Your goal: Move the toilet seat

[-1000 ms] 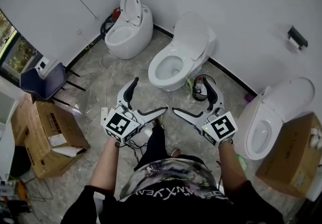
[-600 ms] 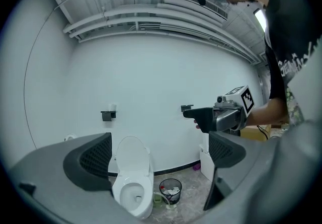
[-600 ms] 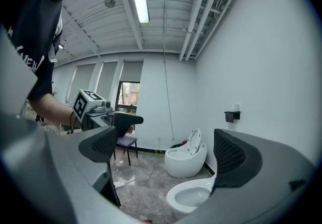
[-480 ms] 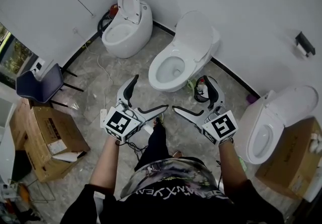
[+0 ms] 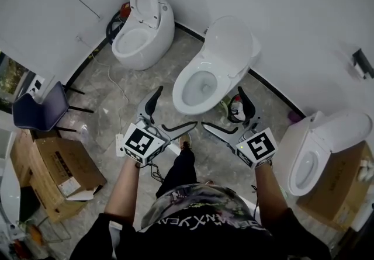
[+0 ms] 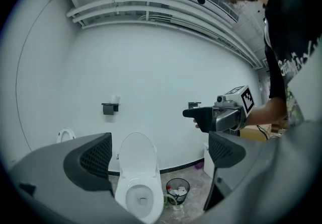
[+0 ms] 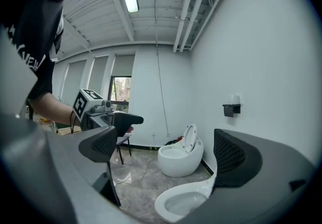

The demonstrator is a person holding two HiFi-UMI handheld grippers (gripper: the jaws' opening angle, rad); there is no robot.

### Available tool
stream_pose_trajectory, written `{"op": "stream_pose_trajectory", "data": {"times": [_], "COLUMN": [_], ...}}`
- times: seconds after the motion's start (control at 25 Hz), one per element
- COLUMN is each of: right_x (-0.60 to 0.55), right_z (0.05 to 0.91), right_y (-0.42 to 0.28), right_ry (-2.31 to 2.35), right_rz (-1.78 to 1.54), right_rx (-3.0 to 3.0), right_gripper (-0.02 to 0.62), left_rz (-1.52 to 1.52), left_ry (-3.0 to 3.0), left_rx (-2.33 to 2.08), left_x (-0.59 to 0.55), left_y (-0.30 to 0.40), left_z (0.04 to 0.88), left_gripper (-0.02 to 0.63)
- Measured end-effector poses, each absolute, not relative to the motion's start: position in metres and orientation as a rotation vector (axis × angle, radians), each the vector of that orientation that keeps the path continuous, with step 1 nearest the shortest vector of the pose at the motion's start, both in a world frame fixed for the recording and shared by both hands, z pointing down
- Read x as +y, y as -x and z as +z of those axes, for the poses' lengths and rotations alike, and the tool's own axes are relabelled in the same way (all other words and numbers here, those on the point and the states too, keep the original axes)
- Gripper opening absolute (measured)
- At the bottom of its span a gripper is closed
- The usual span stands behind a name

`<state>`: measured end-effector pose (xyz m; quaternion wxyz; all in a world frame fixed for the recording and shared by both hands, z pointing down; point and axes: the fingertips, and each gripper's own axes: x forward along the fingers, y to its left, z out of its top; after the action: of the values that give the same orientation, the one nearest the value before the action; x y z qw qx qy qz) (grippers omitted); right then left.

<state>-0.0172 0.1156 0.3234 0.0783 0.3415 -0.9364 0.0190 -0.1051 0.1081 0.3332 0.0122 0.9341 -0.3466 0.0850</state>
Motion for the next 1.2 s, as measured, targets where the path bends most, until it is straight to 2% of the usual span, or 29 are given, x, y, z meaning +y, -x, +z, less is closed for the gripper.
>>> {"op": "stream_pose_trajectory", "data": {"times": [0.56, 1.2], "right_x": [-0.017, -0.085], "right_z": [0.341, 0.382], "right_y": [0.069, 0.084], "right_ry": [-1.036, -1.101], "right_rz": [0.128, 0.242], "right_rx": [-2.750, -2.669], "right_gripper": [0.586, 0.586], "left_rz": [0.262, 0.277], "left_ry": [-2.867, -2.801], "left_rx": [-1.020, -0.906], "left_x": [-0.028, -0.099], "left_y": [0.150, 0.164], "left_z": [0.351, 0.391], "left_gripper": [0.578, 0.577]}}
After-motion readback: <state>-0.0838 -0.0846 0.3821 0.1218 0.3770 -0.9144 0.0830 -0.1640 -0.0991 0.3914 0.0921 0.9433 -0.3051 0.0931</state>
